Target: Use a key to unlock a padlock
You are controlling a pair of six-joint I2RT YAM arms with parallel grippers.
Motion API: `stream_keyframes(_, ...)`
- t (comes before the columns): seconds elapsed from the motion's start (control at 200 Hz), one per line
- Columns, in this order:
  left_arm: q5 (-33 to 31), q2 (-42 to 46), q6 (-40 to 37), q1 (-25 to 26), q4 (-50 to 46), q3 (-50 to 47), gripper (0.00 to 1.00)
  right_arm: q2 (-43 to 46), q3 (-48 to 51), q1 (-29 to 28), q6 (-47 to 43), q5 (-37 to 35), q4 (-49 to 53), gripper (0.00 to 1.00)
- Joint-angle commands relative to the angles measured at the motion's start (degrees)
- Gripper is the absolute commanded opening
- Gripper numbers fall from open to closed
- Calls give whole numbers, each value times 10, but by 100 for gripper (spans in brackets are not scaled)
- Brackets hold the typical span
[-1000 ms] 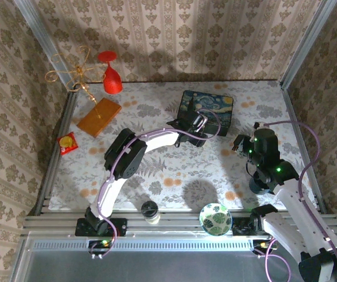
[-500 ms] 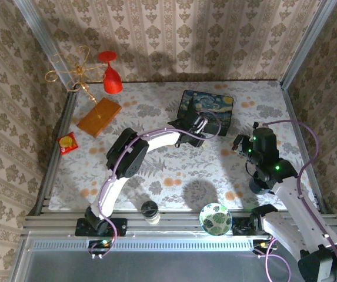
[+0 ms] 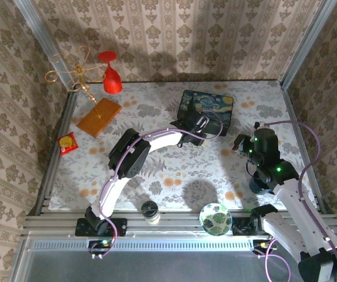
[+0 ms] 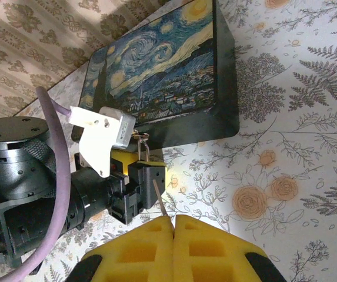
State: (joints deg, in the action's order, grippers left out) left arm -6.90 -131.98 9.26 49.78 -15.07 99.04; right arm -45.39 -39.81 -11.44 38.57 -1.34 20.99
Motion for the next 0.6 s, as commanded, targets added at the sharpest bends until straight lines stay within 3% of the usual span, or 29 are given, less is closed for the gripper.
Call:
stream_keyframes(0.0, -4, -14, -4, -3, -22, 25, 49, 4, -11, 5, -2, -15, -3, 0)
stream_keyframes(0.18, -6, -13, 1, -3, -24, 25, 31, 3, -10, 5, 0, -12, -4, 0)
stream_keyframes(0.34, -12, -5, 18, -2, -21, 14, 21, 5, -6, 5, 1, -10, -4, 0)
stream_keyframes(0.59, -54, 47, 103, -1, 6, -54, 0, -4, 17, 6, -1, 19, -33, 0)
